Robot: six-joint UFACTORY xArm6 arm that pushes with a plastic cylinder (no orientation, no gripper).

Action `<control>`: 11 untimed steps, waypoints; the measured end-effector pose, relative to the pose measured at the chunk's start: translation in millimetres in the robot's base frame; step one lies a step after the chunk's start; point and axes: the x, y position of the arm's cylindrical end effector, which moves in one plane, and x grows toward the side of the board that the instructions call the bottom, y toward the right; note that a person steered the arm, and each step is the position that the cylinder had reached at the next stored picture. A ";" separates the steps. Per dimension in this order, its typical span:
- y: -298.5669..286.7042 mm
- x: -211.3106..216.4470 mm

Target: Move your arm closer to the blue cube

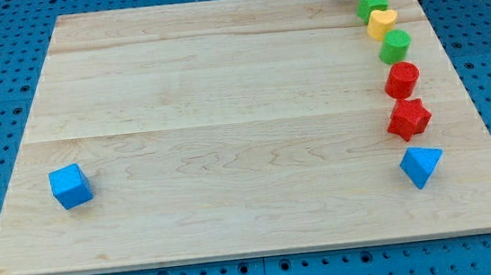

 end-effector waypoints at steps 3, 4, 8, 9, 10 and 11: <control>-235.8 96.2; -273.3 161.7; -355.0 208.0; -377.3 208.0; -394.1 218.4; -395.4 251.9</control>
